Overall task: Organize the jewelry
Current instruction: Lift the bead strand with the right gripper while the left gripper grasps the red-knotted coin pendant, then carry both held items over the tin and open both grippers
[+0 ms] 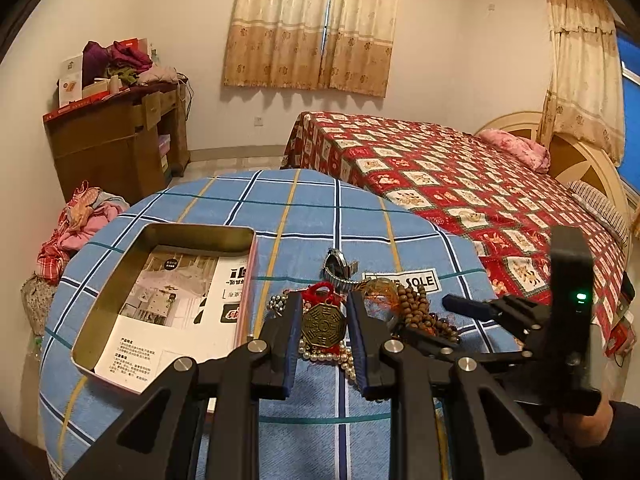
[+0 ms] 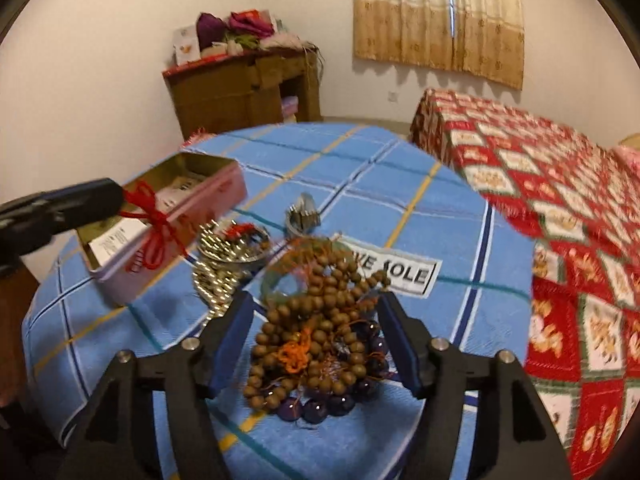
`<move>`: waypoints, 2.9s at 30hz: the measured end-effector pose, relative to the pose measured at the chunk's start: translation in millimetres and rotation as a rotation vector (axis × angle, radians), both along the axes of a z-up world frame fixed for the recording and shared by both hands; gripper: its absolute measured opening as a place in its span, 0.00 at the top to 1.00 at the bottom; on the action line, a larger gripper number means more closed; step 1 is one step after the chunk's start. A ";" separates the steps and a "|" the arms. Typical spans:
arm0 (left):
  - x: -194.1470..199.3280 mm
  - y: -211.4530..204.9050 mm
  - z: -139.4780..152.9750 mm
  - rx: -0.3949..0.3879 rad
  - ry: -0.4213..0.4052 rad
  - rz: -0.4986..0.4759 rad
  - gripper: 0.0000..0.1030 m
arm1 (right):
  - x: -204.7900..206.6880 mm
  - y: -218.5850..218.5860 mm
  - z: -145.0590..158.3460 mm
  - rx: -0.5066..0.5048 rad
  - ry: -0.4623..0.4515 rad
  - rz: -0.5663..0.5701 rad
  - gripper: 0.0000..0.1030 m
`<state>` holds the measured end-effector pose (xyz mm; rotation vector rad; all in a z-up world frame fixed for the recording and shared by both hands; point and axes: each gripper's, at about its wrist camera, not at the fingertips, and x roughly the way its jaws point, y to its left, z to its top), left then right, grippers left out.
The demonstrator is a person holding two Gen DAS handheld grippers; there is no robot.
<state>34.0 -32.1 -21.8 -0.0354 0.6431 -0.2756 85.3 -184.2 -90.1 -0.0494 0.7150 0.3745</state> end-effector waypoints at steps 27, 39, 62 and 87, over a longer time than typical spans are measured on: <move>2.3 35.9 42.0 0.002 -0.098 0.061 0.78 | -12.6 3.6 101.2 0.073 -0.242 0.088 0.82; 4.4 49.9 33.0 -0.018 -0.082 0.088 0.78 | -6.5 3.7 111.6 0.105 -0.244 0.096 0.82; 66.5 100.9 21.3 0.081 -0.055 0.192 0.78 | 49.4 89.4 109.9 0.165 -0.195 0.283 0.82; 85.3 122.6 -3.6 0.140 0.005 0.269 0.31 | 69.3 133.5 57.9 0.007 -0.122 0.294 0.68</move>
